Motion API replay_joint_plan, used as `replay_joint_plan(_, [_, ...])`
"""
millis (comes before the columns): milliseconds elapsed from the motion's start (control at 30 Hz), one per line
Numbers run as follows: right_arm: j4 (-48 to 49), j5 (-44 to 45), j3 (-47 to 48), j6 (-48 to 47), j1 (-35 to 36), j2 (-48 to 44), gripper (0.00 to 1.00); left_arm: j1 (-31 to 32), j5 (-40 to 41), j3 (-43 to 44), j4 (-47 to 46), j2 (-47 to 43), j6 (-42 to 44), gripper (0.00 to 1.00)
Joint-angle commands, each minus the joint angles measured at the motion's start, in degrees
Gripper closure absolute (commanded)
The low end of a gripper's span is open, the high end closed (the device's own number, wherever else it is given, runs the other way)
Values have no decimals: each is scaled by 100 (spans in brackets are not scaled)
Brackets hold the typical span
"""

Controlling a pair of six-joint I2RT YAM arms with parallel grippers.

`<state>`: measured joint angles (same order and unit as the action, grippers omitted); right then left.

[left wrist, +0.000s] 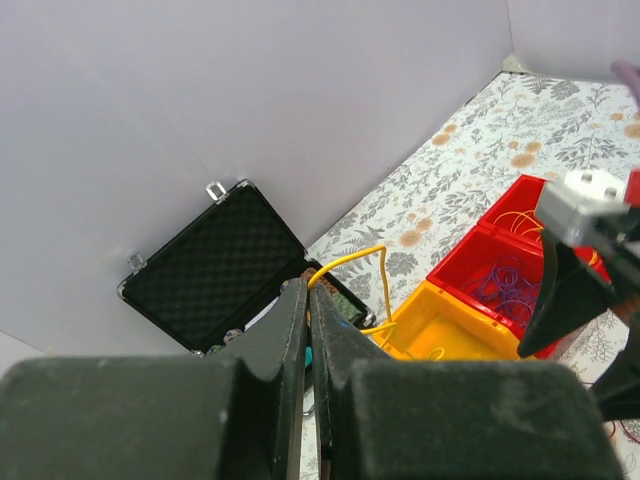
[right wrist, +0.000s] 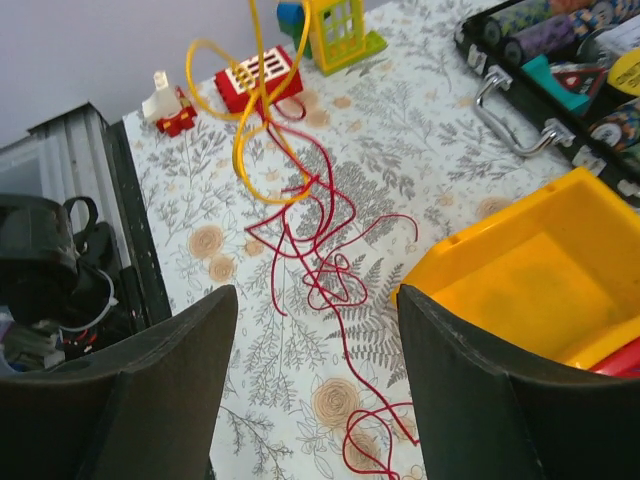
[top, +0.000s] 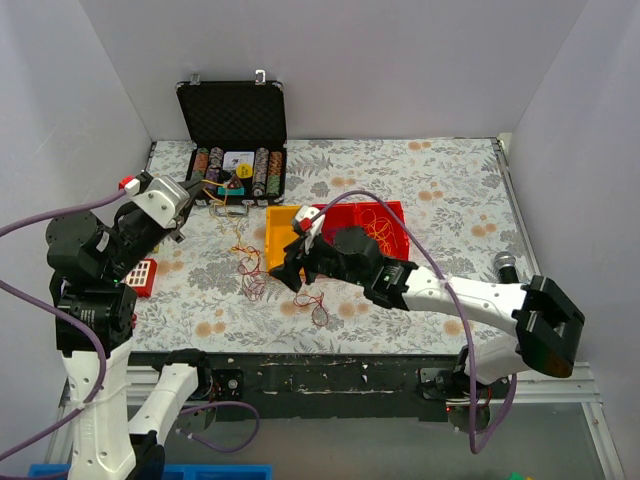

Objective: Untangle the cables

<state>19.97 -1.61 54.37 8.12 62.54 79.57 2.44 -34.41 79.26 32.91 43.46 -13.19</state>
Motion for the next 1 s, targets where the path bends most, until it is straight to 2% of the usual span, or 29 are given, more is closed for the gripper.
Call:
replay_joint_plan(0, [841, -270, -119, -74, 47, 243, 27, -6, -83, 379, 163, 118, -61, 100])
replay_joint_plan(467, [1993, -639, 249, 497, 74, 1121, 27, -6, -83, 643, 374, 145, -34, 100])
replay_joint_plan(667, [2230, -727, 469, 787, 65, 1517, 34, -15, -127, 801, 383, 180, -105, 100])
replay_joint_plan(767, [2354, -692, 574, 884, 74, 1631, 45, -15, -145, 845, 409, 180, -140, 100])
replay_joint_plan(867, [2389, -613, 619, 963, 65, 1693, 64, -7, -127, 889, 418, 171, -157, 100])
replay_joint_plan(967, [2442, -534, 531, 1042, 65, 1667, 89, -15, -127, 933, 436, 163, -210, 100])
